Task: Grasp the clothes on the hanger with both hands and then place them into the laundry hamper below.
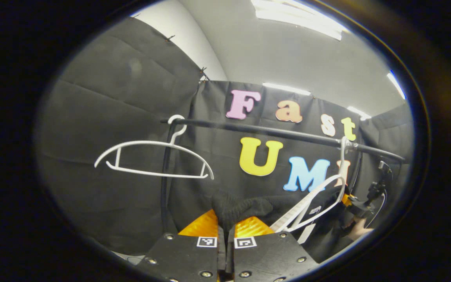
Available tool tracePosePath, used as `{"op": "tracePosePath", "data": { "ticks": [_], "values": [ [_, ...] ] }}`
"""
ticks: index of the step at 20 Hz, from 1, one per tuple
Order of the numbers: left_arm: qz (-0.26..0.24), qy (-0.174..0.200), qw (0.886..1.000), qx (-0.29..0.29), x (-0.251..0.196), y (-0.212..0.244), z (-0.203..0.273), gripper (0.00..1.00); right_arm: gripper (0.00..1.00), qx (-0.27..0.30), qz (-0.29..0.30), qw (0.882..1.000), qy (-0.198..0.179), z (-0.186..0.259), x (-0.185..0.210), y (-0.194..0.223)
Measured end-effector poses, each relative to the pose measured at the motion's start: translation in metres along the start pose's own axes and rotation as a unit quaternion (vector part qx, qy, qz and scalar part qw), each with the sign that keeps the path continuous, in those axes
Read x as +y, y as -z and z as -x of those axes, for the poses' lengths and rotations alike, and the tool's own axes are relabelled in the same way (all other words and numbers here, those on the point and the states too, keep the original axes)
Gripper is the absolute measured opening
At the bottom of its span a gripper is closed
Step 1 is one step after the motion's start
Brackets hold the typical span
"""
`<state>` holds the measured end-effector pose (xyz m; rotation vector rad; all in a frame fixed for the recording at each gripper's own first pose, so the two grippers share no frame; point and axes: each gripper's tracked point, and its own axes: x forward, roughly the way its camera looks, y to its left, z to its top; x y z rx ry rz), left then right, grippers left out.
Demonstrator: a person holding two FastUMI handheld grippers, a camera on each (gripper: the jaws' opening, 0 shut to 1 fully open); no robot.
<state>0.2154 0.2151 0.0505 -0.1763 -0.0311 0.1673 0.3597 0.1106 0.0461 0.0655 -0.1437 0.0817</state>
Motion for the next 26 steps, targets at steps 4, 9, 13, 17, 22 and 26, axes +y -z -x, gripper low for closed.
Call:
{"op": "tracePosePath", "data": {
  "ticks": [4, 9, 13, 17, 22, 26],
  "values": [
    [-0.004, 0.001, 1.000, 0.024, -0.014, 0.018, -0.022, 0.01, 0.01, 0.044, -0.018, 0.999, 0.011, 0.015, -0.011, 0.035],
    [-0.021, 0.003, 0.999, 0.044, -0.008, 0.044, -0.005, 0.01, 0.00, 0.089, -0.012, 0.996, 0.017, 0.048, -0.020, 0.068],
    [0.000, 0.000, 0.998, 0.065, -0.001, 0.068, 0.012, 0.01, 0.02, 0.116, 0.000, 0.993, 0.025, 0.089, -0.023, 0.083],
    [-0.005, 0.001, 0.996, 0.092, 0.008, 0.093, 0.040, 0.01, 0.02, 0.141, 0.015, 0.989, 0.033, 0.139, -0.022, 0.093],
    [-0.064, 0.061, 0.989, 0.120, -0.015, 0.129, 0.050, 0.02, 0.01, 0.177, 0.029, 0.983, 0.043, 0.203, -0.020, 0.109],
    [-0.052, 0.116, 0.980, 0.152, -0.046, 0.165, 0.066, 0.02, 0.01, 0.212, 0.033, 0.976, 0.040, 0.253, -0.007, 0.129]
  ]
}}
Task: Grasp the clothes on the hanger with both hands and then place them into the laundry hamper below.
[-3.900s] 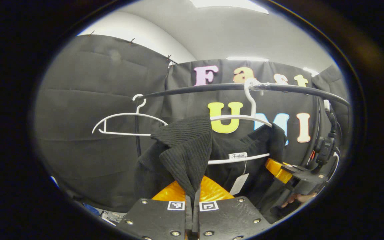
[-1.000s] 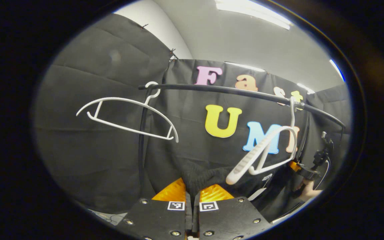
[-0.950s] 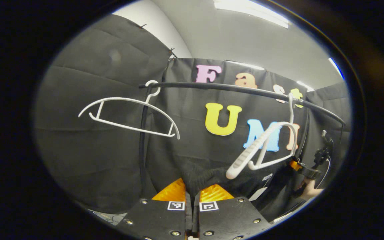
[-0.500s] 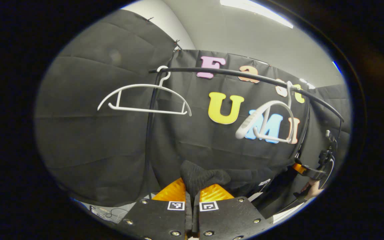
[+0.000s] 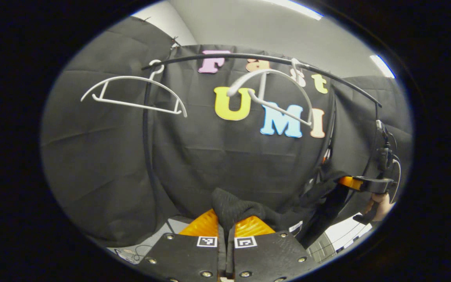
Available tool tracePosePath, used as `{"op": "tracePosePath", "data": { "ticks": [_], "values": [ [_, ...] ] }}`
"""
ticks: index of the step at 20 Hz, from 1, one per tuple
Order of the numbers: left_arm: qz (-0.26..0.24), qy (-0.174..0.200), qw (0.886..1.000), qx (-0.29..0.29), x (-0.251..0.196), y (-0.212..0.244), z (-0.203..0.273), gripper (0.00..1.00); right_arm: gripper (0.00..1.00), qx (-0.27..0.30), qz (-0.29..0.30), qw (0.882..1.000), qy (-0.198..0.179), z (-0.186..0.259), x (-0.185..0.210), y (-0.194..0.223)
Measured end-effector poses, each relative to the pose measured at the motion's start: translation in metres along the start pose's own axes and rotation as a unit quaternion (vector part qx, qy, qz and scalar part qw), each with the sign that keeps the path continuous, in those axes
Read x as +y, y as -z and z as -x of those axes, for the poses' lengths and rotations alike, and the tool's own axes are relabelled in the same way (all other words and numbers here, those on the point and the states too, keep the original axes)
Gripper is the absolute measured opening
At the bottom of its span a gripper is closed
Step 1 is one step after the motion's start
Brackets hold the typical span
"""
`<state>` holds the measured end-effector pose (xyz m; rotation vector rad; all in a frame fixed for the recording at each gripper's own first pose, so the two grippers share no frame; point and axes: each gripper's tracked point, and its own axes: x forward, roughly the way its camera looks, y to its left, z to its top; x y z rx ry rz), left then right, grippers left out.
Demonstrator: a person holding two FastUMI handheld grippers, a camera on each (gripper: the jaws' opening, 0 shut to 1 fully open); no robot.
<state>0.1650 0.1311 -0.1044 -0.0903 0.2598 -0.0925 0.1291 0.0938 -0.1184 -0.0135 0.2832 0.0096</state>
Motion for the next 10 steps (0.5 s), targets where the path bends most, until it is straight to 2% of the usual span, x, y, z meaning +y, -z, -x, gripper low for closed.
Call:
{"op": "tracePosePath", "data": {
  "ticks": [6, 10],
  "values": [
    [0.005, 0.053, 0.997, 0.052, -0.038, 0.050, -0.024, 0.01, 0.01, 0.060, -0.008, 0.998, -0.009, 0.021, 0.008, 0.053],
    [-0.020, 0.069, 0.993, 0.093, -0.055, 0.085, -0.040, 0.01, 0.02, 0.121, -0.029, 0.992, -0.014, 0.019, 0.012, 0.096]
  ]
}}
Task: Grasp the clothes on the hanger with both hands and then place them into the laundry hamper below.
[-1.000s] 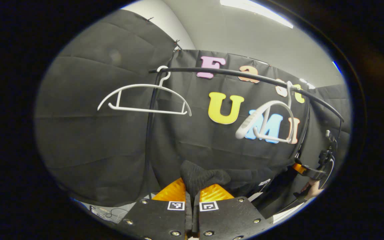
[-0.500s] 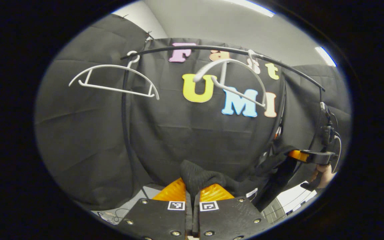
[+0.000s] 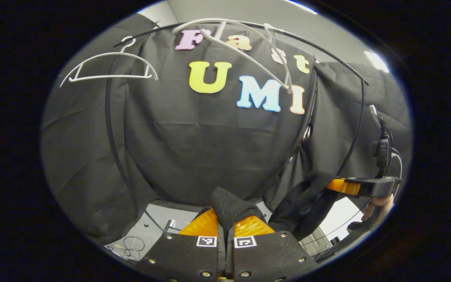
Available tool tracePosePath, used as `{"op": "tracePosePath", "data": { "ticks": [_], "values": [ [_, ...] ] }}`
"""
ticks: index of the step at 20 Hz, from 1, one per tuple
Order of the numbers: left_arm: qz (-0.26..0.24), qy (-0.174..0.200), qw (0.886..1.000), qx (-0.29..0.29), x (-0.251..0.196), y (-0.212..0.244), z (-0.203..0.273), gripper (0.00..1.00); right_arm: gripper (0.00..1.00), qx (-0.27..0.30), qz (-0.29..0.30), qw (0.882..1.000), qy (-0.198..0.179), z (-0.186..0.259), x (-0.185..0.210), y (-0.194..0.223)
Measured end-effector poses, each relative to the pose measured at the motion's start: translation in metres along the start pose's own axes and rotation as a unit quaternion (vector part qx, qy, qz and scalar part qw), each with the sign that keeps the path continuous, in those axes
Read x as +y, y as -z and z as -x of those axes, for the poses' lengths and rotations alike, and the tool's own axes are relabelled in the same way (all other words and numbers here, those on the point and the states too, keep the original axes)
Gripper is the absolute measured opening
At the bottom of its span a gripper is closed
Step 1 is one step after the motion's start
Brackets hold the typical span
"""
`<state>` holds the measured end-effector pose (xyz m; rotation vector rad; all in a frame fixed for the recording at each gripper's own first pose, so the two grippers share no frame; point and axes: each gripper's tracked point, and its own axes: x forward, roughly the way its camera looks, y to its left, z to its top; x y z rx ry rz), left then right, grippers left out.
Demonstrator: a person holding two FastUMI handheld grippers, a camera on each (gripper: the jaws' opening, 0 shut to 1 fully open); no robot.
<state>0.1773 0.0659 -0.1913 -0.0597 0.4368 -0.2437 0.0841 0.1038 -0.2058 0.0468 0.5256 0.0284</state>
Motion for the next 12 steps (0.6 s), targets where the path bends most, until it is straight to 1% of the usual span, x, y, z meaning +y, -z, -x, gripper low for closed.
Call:
{"op": "tracePosePath", "data": {
  "ticks": [2, 4, 6, 12],
  "values": [
    [-0.001, 0.003, 1.000, 0.021, -0.010, 0.018, -0.010, 0.01, 0.02, 0.023, 0.004, 1.000, -0.005, -0.007, 0.003, 0.020],
    [-0.003, -0.002, 0.999, 0.040, -0.014, 0.037, -0.017, 0.01, 0.02, 0.043, 0.013, 0.999, -0.015, -0.014, 0.007, 0.037],
    [0.000, -0.008, 0.998, 0.058, -0.013, 0.041, -0.017, 0.01, 0.02, 0.069, 0.010, 0.997, -0.026, -0.023, 0.012, 0.054],
    [0.008, -0.017, 0.992, 0.122, -0.020, 0.087, -0.039, 0.02, 0.02, 0.139, 0.029, 0.989, -0.050, -0.047, 0.020, 0.106]
  ]
}}
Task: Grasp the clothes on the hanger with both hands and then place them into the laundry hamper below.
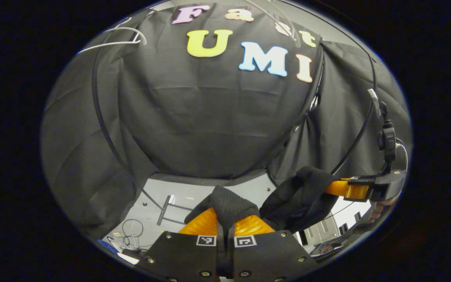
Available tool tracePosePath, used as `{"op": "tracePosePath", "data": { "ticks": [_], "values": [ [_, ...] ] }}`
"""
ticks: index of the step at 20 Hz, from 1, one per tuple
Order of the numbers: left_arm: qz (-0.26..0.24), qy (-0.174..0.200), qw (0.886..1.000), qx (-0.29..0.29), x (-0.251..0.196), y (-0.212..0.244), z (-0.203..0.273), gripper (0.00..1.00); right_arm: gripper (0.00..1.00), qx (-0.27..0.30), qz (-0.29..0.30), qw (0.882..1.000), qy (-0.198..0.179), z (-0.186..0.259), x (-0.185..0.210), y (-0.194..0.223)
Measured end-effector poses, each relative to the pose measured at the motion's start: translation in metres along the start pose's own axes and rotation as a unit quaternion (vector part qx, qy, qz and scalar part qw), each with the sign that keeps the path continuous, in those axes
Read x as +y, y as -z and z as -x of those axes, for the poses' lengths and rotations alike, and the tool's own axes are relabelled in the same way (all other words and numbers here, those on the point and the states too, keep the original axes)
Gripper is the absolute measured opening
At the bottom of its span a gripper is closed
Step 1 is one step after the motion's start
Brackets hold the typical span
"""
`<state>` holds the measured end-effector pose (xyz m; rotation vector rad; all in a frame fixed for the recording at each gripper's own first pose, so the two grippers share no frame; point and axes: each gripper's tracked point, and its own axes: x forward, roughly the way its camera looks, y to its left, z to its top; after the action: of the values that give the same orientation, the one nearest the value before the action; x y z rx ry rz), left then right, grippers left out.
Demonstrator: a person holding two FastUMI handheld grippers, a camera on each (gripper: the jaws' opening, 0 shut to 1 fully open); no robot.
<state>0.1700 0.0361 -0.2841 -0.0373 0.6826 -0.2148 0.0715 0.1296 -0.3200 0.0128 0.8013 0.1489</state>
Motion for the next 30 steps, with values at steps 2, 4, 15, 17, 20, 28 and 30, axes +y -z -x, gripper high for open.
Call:
{"op": "tracePosePath", "data": {
  "ticks": [2, 4, 15, 17, 20, 28, 30],
  "values": [
    [-0.002, -0.001, 1.000, 0.019, -0.003, 0.010, -0.012, 0.01, 0.02, 0.024, 0.003, 1.000, -0.002, -0.011, -0.001, 0.020],
    [-0.006, -0.008, 0.999, 0.041, -0.003, 0.021, -0.022, 0.02, 0.02, 0.049, 0.000, 0.999, 0.003, -0.023, -0.006, 0.041],
    [-0.002, -0.035, 0.996, 0.077, -0.007, 0.060, -0.044, 0.02, 0.05, 0.095, -0.014, 0.995, 0.008, -0.037, -0.022, 0.071],
    [-0.004, -0.040, 0.996, 0.080, -0.009, 0.061, -0.045, 0.07, 0.08, 0.098, -0.015, 0.995, 0.002, -0.036, -0.020, 0.072],
    [-0.009, -0.046, 0.996, 0.080, -0.009, 0.059, -0.041, 0.09, 0.08, 0.103, -0.012, 0.995, -0.010, -0.035, -0.018, 0.075],
    [0.016, -0.076, 0.993, 0.085, -0.001, 0.064, -0.033, 0.58, 0.29, 0.094, -0.012, 0.995, -0.037, -0.029, -0.019, 0.064],
    [0.010, -0.092, 0.993, 0.079, 0.002, 0.060, -0.024, 0.83, 0.52, 0.095, -0.012, 0.994, -0.052, -0.025, -0.018, 0.061]
  ]
}}
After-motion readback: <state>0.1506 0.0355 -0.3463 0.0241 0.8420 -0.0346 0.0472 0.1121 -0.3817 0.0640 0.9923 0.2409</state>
